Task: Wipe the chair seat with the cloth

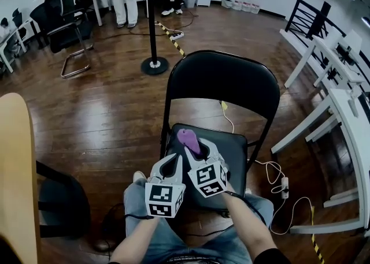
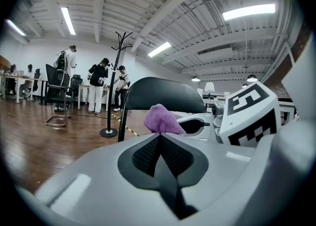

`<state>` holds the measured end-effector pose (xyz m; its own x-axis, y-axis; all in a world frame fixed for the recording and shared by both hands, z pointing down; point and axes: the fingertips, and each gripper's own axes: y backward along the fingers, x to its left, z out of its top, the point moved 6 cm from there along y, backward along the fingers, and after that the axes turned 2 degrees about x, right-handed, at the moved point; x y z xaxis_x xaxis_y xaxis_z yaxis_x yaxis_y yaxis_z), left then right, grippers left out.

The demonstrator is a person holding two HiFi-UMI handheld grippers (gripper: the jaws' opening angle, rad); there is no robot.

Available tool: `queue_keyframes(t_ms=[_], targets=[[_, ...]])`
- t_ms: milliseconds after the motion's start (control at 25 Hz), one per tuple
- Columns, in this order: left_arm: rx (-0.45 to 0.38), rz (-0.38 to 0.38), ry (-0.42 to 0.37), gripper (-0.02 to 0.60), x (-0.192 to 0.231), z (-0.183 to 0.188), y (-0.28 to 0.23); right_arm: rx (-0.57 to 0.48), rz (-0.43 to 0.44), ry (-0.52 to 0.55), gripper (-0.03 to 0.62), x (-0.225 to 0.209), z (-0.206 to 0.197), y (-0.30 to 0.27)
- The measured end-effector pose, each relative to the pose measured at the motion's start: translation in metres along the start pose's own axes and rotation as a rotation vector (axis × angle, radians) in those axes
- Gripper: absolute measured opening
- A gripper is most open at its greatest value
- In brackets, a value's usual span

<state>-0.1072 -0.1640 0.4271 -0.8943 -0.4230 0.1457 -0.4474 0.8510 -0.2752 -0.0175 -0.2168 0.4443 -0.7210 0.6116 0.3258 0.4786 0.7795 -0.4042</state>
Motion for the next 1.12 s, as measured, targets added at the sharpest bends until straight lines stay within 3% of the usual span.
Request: queue_keyframes(t_ms=[480, 1120], targets=[[0.040, -0.010, 0.032, 0.005, 0.029, -0.007, -0.009, 0.171, 0.069, 0.202, 0.110, -0.014, -0.035, -0.080], [0.088, -0.005, 0.040, 0.005, 0.049, -0.020, -0.022, 0.374, 0.102, 0.315, 0.110, -0.028, -0.096, -0.156]])
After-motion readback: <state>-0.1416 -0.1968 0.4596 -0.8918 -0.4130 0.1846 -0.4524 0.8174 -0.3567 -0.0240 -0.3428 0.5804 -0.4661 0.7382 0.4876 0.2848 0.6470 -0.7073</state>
